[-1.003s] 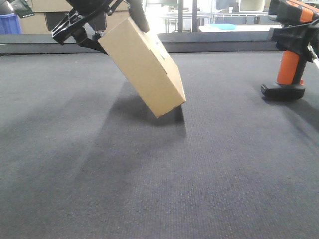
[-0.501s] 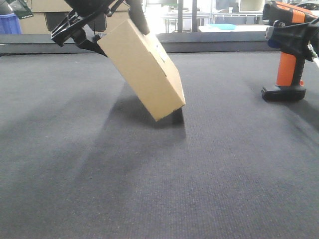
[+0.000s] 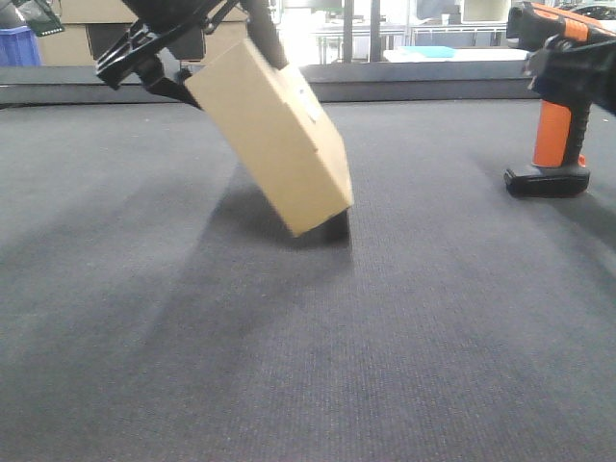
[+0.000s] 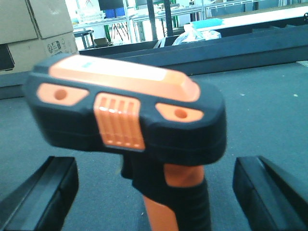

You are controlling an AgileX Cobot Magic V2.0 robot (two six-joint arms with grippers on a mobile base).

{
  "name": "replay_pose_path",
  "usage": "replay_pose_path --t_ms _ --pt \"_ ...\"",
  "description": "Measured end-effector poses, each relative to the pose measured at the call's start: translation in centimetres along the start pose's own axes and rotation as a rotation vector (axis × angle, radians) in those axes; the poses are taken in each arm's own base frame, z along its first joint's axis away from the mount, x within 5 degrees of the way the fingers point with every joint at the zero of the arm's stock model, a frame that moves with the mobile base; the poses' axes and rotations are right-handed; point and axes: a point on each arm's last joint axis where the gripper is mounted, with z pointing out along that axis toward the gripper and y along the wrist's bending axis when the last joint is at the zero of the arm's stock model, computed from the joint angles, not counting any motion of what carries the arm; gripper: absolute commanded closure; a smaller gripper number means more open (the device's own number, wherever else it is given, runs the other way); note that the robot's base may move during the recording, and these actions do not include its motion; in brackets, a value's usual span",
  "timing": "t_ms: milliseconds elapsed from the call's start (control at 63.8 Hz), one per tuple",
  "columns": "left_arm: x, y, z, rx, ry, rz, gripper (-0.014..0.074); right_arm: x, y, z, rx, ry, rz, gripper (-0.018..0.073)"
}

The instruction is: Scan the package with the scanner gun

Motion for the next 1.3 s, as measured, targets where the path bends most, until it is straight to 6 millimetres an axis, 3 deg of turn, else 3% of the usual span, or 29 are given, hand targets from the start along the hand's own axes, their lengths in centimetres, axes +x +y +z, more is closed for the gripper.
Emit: replay_pose_path --t_ms 157,251,423,595,1003,1081,1222,1301 --pt "-1.3 2.7 -0.8 -0.074 0.005 -0.013 0.0707 -0.4 -0.1 -1.8 0.0 -0.001 0.0 -0.0001" --pt "-3.0 5.2 -2.4 -0.12 -0.021 -0.007 0.0707 -0.7 -0.2 -3.1 -0.002 -0.001 -0.001 -0.0001" --pt "-4.9 9.3 -5.5 -0.204 -0.03 0.068 0.0707 -1.2 -0.3 -5.5 -0.005 -0.011 -0.001 -0.0001" --pt "-5.7 12.5 -6.8 -0.316 -0.006 0.196 0.0707 -2.1 -0.3 -7.6 -0.013 -0.044 0.001 -0.0001" --pt "-5.8 13.0 -7.1 -0.347 0.012 0.305 0.07 -4.1 0.0 -9.6 -0.023 -0.025 0.012 -0.0001" --pt "-5.9 13.0 -7.1 -0.359 0.0 0.319 0.0638 -4.0 0.0 -9.6 -0.022 -0.018 0.012 -0.0001" --pt "-6.0 13.1 -7.2 -0.37 -0.002 0.33 0.04 -4.0 0.0 -9.6 -0.023 -0.016 0.011 -0.0001" --pt "-6.0 13.1 -7.2 -0.371 -0.002 0.331 0.0324 -4.0 0.0 -9.6 -0.023 -0.015 0.011 -0.0001"
